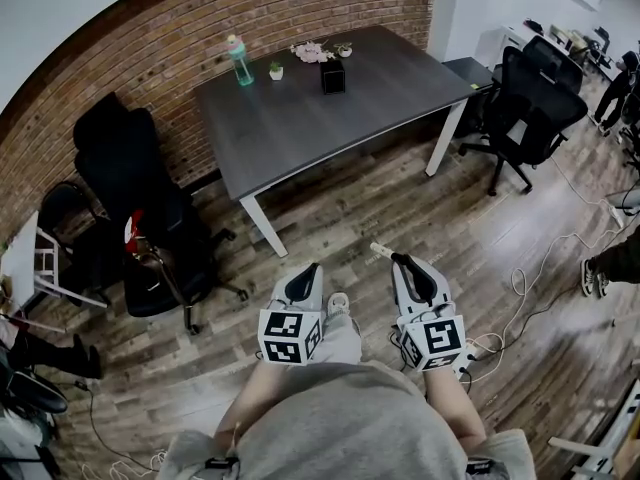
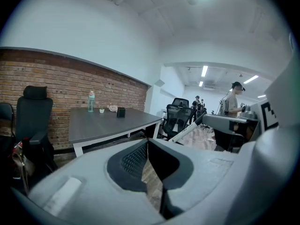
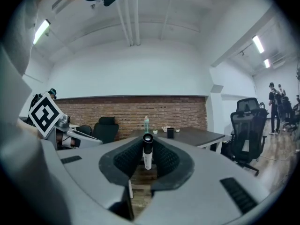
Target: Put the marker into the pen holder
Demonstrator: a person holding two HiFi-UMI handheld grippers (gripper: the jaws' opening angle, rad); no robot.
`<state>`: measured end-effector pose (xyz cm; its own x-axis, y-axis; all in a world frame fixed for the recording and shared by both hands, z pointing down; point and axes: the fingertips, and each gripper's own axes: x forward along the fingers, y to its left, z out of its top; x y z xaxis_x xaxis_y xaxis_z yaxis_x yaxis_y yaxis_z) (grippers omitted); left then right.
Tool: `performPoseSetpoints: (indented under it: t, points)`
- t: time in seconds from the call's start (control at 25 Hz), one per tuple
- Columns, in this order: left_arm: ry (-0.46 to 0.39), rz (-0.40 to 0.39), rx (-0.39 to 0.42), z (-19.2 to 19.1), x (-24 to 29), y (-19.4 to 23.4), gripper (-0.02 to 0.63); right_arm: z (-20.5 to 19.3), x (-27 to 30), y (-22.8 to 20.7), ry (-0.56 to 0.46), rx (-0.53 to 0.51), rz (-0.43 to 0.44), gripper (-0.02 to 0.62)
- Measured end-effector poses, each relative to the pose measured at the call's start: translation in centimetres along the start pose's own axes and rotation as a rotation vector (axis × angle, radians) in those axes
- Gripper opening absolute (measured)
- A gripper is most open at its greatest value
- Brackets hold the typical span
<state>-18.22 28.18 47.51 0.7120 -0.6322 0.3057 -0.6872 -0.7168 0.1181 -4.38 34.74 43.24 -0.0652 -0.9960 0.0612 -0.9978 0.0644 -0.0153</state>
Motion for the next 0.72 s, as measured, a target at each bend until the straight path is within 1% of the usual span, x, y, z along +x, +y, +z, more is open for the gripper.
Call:
performPoseSetpoints:
  t: [0.36, 0.72]
  points:
    - [0.008, -0.003, -0.016, 0.5, 3.0, 1.0, 0.018, 0.0, 2.5, -2.0, 0.003, 0.005, -0.012, 0.066]
    - [0.021, -0.007, -0.03, 1.8, 8.8, 3.3, 0.018, -0.2, 8.1, -5.5, 0.022, 0.004, -0.022, 0.066]
